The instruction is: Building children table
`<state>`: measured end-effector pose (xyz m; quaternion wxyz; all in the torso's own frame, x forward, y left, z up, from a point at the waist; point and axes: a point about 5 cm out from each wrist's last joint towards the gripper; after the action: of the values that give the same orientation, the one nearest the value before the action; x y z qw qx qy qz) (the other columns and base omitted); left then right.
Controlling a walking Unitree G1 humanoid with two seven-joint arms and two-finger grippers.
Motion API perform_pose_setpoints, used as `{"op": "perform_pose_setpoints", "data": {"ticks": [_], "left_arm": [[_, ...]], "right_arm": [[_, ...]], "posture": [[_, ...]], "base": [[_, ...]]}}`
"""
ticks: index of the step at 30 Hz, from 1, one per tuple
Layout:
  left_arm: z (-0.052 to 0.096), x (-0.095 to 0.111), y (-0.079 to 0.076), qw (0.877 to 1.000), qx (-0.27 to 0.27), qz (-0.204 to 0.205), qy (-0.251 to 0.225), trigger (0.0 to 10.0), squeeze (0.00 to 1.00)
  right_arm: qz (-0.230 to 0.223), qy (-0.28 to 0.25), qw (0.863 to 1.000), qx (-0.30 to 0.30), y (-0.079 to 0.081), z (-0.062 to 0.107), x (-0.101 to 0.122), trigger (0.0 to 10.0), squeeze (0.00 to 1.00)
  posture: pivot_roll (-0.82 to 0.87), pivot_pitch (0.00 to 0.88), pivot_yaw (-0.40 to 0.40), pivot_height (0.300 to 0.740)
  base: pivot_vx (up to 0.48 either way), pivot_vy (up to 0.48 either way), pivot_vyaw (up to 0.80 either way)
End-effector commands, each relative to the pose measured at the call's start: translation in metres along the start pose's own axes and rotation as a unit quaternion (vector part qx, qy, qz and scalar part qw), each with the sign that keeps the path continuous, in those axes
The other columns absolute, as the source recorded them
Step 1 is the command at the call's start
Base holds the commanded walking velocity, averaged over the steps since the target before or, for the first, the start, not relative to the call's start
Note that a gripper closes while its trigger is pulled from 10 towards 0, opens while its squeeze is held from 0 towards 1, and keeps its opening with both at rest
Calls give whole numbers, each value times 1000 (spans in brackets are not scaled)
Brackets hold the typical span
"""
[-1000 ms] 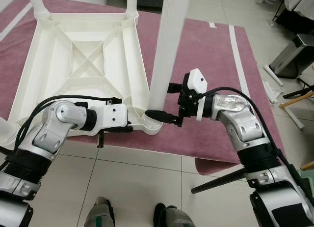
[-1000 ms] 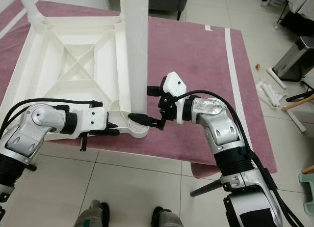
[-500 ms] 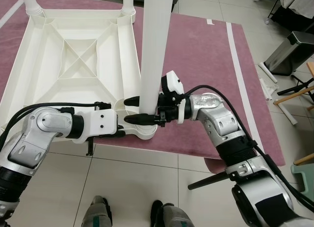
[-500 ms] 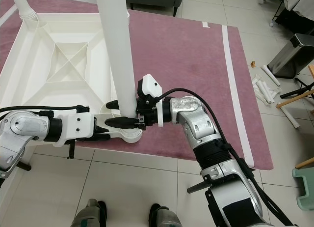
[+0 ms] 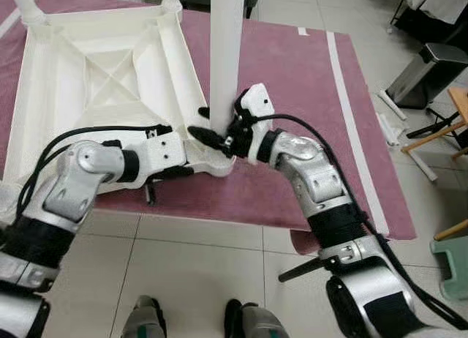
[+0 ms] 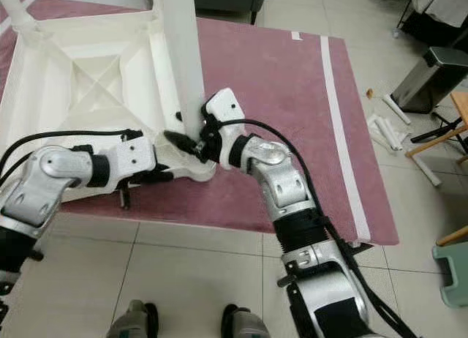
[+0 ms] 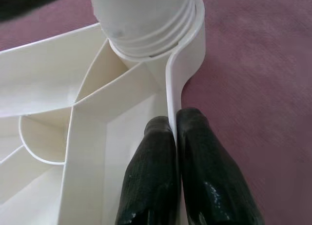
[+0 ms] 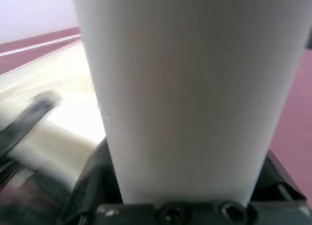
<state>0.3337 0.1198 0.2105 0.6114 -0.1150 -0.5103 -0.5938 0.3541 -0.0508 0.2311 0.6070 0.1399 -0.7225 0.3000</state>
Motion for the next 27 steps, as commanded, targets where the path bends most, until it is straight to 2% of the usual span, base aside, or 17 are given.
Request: {"op": "perform_pose_setpoints", "data": {"ticks": [1,2,3,5,9,10,11,12,16,17,18,19,20,22,23,24,27], "left_arm": [[-11,39,-3,995,-21,-61,-76,0,0],[-11,39,-3,995,-21,-61,-76,0,0],[-16,41,0,995,-18,-61,-74,0,0],[-19,43,2,995,-16,-59,-75,0,0],[-23,44,5,995,-15,-59,-76,0,0],[-22,44,5,995,-17,-60,-76,0,0],[-22,44,5,995,-17,-60,-76,0,0],[-22,43,5,995,-18,-61,-75,0,0],[-18,39,4,995,-21,-63,-73,0,0],[-15,37,2,995,-24,-64,-72,0,0],[-11,36,0,995,-26,-66,-73,0,0],[-11,36,0,995,-26,-66,-73,0,0],[-8,35,-3,994,-31,-70,-74,0,0],[-5,35,-4,994,-34,-72,-75,0,0],[-2,35,-7,993,-39,-76,-76,0,0],[-2,35,-7,993,-39,-76,-76,0,0],[16,29,-26,990,-75,-93,-74,0,0]], "right_arm": [[-10,128,985,-119,-4,5,-40,0,0],[-10,128,985,-119,-4,5,-40,0,0],[-19,136,978,-160,-1,7,-44,0,0],[-28,143,971,-191,3,8,-47,0,0],[-35,147,967,-204,12,6,-50,0,0],[-38,142,968,-202,15,5,-48,3686,0],[-38,142,968,-202,15,5,-48,3686,0],[-40,138,969,-200,16,4,-47,10000,0],[-39,98,980,-169,20,0,-34,10000,0],[-42,73,987,-140,21,-2,-26,10000,1000],[-45,41,993,-102,22,-3,-17,10000,1000],[-45,41,993,-102,22,-3,-17,10000,1000],[-40,12,997,-66,23,-3,-8,10000,196],[-35,-6,998,-45,23,-3,-2,10000,196],[-38,-21,999,-6,24,-1,3,10000,0],[-38,-21,999,-6,24,-1,3,10000,0],[13,-63,986,156,20,18,13,10000,0]], "posture": [[142,194,-39,740],[142,194,-39,740],[138,194,-35,740],[137,193,-29,740],[136,193,-27,740],[137,192,-26,740],[137,192,-26,740],[137,192,-26,740],[145,189,-32,740],[148,187,-35,740],[151,187,-39,740],[151,187,-39,740],[153,186,-41,740],[154,186,-41,740],[153,186,-42,740],[153,186,-42,740],[155,191,-47,740]], "base": [[0,0,0],[0,0,0],[0,0,0],[0,0,0],[0,0,0],[0,0,0],[0,0,0],[0,0,0],[0,0,0],[0,0,0],[0,0,0],[0,0,0],[0,0,0],[0,0,0],[0,0,0],[0,0,0],[0,0,0]]}}
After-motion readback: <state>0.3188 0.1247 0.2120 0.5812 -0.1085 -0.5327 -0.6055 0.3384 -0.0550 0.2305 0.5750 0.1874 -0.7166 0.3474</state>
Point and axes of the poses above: a point about 5 cm out from each wrist's last joint towards the gripper, its own z axis pointing back from the gripper into the wrist, its own x axis along the axis of the wrist's last joint, y = z × x, and after that the axes turned 6 degrees about z, right-handed
